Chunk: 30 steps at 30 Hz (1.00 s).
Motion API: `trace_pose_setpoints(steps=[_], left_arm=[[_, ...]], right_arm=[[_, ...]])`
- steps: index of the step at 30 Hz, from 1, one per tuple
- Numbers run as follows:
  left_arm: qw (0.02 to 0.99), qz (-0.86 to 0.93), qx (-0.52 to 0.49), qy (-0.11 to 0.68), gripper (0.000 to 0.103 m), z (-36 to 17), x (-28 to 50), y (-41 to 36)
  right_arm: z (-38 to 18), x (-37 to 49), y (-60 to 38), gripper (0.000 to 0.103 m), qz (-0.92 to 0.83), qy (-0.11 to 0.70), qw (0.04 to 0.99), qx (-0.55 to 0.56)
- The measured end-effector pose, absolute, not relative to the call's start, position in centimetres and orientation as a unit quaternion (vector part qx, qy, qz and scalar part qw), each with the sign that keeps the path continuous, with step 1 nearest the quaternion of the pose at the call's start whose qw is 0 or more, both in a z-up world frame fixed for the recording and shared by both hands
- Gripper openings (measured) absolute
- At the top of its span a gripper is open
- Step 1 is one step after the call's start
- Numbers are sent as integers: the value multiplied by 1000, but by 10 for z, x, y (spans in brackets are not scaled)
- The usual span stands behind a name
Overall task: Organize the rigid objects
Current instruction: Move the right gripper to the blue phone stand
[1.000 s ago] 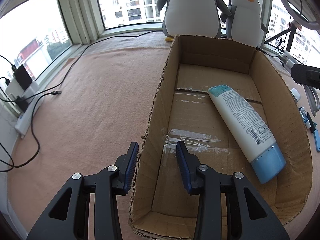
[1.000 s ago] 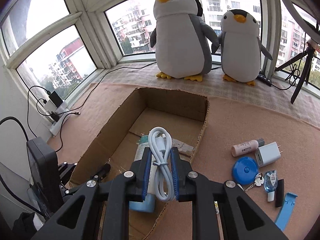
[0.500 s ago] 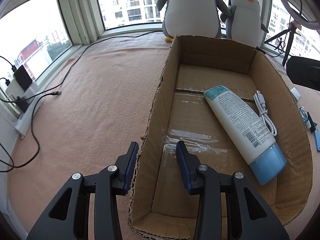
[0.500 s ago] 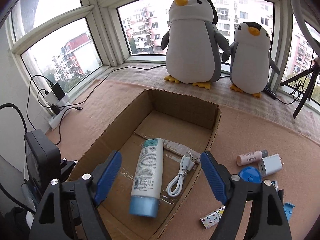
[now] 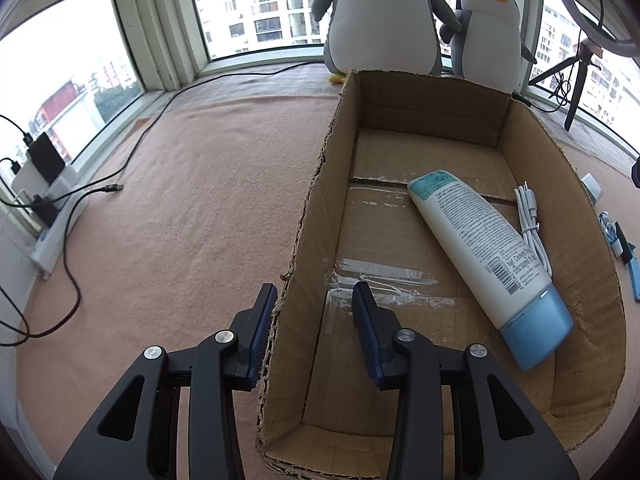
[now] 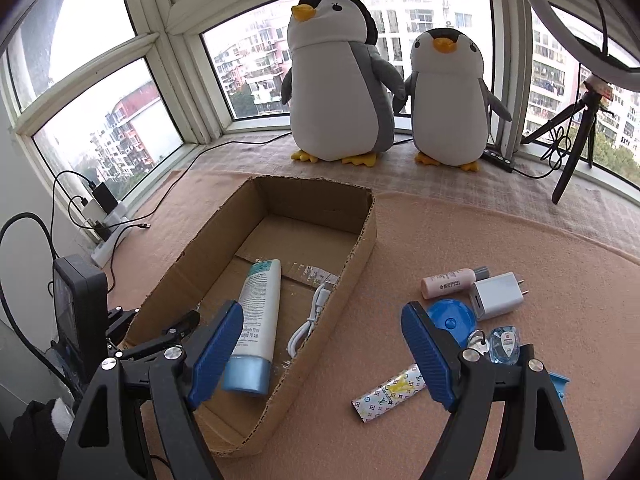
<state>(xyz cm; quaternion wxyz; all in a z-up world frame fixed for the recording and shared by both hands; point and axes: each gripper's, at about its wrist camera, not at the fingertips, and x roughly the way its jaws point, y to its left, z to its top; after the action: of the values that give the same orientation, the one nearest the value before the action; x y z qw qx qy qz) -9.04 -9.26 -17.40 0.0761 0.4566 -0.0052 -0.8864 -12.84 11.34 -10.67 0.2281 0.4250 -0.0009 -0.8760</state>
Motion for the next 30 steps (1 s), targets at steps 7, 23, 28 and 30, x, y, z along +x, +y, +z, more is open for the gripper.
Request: trace_pose_setpoints(steps=[7, 23, 28, 30], left_arm=[[76, -886, 456, -4, 38, -174, -91, -93], [76, -886, 457, -6, 38, -174, -91, -93], [75, -887, 456, -3, 38, -175, -91, -93], [75, -887, 456, -3, 38, -175, -91, -93]], right_arm=[[-113, -118, 179, 78, -886, -15, 161, 434], [-171, -114, 280, 76, -868, -30, 1, 496], [-190, -120, 278, 68, -856, -12, -16, 517], [-195, -122, 277, 68, -854, -9, -17, 521]])
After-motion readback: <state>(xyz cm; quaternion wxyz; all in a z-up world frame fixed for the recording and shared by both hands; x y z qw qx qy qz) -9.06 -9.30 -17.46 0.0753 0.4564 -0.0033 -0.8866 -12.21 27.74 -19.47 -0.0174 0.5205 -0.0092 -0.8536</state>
